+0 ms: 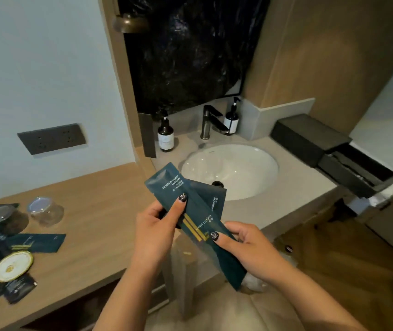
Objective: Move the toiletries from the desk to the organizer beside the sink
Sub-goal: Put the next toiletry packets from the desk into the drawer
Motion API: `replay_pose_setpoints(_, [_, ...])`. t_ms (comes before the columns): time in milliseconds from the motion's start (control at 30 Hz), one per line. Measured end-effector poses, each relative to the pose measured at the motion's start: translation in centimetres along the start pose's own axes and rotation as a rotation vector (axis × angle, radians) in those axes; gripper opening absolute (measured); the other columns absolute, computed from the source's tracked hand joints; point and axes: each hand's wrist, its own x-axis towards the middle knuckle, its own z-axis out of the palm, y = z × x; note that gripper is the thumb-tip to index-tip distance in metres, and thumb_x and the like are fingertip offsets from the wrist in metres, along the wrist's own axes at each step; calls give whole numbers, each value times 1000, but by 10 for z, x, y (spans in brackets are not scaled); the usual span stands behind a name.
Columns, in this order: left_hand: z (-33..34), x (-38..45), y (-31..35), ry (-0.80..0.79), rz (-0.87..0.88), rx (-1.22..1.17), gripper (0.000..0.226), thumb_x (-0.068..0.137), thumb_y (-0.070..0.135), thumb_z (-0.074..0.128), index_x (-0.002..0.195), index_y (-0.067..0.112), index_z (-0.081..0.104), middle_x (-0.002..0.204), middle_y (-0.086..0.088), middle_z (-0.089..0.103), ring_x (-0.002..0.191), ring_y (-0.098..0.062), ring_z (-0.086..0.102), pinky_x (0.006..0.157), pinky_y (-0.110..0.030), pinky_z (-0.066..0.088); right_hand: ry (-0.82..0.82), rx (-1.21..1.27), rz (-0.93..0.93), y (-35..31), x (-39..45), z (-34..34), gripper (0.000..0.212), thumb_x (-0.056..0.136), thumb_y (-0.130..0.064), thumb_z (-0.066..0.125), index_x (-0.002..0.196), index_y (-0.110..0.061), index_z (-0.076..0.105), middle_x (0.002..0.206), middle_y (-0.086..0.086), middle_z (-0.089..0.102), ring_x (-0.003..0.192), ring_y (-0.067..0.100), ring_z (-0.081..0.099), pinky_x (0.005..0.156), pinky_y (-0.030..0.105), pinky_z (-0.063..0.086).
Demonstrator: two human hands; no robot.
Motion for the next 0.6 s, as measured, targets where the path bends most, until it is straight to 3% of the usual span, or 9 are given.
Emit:
replay_pose_setpoints(100, [35, -12, -5, 22, -28, -41, 11, 90, 14, 62, 89, 11, 73, 80, -4, 75, 70, -14, 68, 60, -23, 56, 125, 138, 41, 14, -35, -37, 13, 92, -6, 57, 84, -8, 67, 71, 0, 69, 64, 11, 62, 57, 18, 47])
replay_pose_setpoints(200, [69, -17, -9, 16, -80, -54, 12, 90, 19, 63, 88, 13, 72, 82, -3, 76, 77, -18, 71, 65, -28, 56, 245, 277, 83, 25, -65, -64, 7, 91, -5, 57, 91, -1, 62, 67, 10, 66, 49, 17, 61, 41, 19, 45])
replay_pose_setpoints(467, [141, -25, -16, -177, -88, 27, 25, 84, 15, 70, 109, 14, 65, 103, -4, 70, 83, -15, 71, 63, -25, 58, 516, 505, 69, 45, -105, -107, 13, 93, -10, 55, 99, -2, 63, 73, 15, 66, 53, 21, 60, 42, 22, 39])
replay_pose_setpoints(600, [160, -13, -25, -159, -91, 25, 29, 84, 6, 69, 111, 16, 63, 107, -4, 66, 70, -8, 71, 59, -21, 58, 657, 555, 53, 48, -101, -131, 10, 94, -9, 54, 93, -4, 63, 68, 13, 63, 48, 20, 57, 37, 20, 37])
